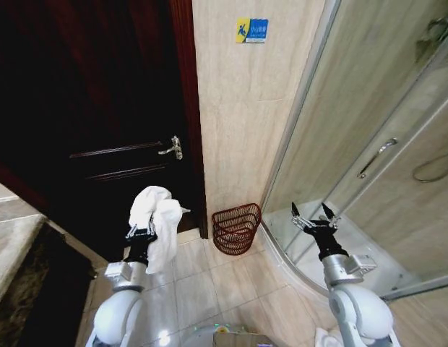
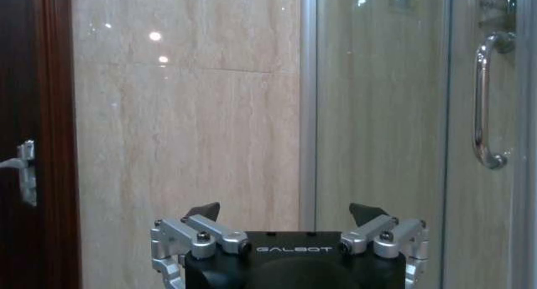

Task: Discard the used towel into the hamper.

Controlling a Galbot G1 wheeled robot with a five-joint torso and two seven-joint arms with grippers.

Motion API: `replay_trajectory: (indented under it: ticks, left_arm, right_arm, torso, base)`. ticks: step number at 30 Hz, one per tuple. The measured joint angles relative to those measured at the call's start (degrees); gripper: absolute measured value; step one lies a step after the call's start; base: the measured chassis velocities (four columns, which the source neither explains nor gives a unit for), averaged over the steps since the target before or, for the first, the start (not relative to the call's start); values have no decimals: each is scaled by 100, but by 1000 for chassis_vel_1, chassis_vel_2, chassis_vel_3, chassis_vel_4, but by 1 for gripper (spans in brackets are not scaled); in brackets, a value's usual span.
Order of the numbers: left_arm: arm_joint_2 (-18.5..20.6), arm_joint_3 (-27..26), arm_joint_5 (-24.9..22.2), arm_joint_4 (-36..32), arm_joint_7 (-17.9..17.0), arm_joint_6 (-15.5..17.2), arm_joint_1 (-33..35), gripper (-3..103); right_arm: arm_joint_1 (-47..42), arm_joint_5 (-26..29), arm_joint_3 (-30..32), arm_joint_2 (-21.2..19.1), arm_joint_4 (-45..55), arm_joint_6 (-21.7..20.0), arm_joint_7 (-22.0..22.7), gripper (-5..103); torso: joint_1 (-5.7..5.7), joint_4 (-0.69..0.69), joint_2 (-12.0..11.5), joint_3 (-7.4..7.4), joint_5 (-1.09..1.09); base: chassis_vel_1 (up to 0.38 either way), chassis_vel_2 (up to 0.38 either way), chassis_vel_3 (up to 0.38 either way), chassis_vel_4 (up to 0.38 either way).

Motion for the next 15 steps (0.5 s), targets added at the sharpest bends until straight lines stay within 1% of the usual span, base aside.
replay_trajectory:
  ticks: [2,6,10,15]
  left_arm:
    - [-3,-11,35,118,131,-68,-114,10]
    - [104,-27,36,236,240,-41,-333,10]
    - [158,-23,34,262,260,22,-424,10]
    - [103,46,76,269,264,63,-413,10]
  right_arm:
    - [-32,24,15,-4,42,-3,-4,100]
    - [-162,109,4,31,160,-53,-9,100]
    - [-285,160,-8,70,231,-82,-15,100]
    - [-625,154,-5,148,267,36,-42,100]
  torso:
    - [0,1,0,0,1]
    - [1,0,0,0,1]
    - [1,0,0,0,0]
    - [2,0,-1,1,0]
  base:
    - [-81,90,83,-82]
    - [-75,82,97,-71]
    - [-88,70,96,-71]
    - [-61,64,58,-71]
